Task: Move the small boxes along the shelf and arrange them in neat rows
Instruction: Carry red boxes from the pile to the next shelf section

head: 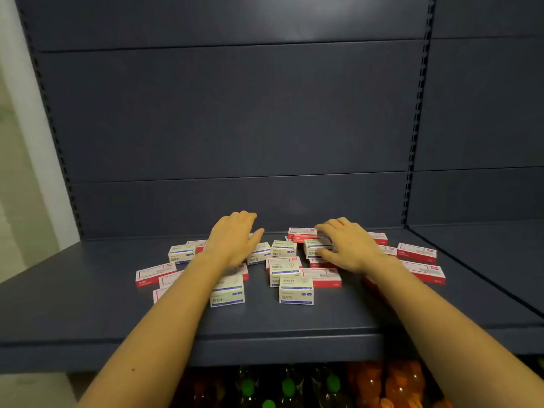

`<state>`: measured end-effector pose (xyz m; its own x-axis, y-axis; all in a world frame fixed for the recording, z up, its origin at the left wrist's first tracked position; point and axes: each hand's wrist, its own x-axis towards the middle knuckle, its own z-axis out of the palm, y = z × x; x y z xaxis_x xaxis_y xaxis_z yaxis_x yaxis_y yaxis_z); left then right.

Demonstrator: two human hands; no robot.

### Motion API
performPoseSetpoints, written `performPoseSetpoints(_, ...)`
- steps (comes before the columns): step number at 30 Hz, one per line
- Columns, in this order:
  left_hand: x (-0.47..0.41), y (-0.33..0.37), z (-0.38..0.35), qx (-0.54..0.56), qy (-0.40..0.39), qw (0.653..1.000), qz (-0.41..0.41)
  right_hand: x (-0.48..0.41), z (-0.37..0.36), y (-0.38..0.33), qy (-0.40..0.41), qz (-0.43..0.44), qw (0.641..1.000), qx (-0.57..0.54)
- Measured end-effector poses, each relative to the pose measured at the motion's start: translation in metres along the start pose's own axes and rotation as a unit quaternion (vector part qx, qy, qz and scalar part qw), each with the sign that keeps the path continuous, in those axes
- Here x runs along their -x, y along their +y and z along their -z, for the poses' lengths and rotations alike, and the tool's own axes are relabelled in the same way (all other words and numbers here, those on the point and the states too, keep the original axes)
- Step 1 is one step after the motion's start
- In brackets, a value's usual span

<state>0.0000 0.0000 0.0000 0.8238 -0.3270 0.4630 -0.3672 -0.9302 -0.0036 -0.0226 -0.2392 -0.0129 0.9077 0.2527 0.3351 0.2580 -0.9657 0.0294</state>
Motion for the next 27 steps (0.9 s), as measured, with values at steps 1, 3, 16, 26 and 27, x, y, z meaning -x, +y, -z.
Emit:
performPoseSetpoints(1,-0.004,-0.003,0.001,0.023,-0.003,1.000,0.006,-0.002,0.001,0.003,-0.009,-0.003,1.000,-0.001)
performPoseSetpoints(3,-0.013,-0.011,-0.001,0.063,0.001,0.998,0.002,-0.004,0.001,0.009,-0.030,-0.006,0.999,-0.013)
performPoseSetpoints(16,-0.023,-0.034,-0.006,0.161,-0.165,0.973,-0.003,-0.019,0.015,0.016,-0.007,0.054,0.997,-0.045)
performPoseSetpoints(26,-0.029,-0.041,-0.008,0.117,-0.180,0.976,-0.041,-0.020,0.018,0.014,0.029,0.039,0.996,-0.071)
performPoseSetpoints(27,-0.031,-0.043,-0.005,0.101,-0.162,0.980,-0.048,-0.019,0.018,0.016,0.037,0.033,0.996,-0.074)
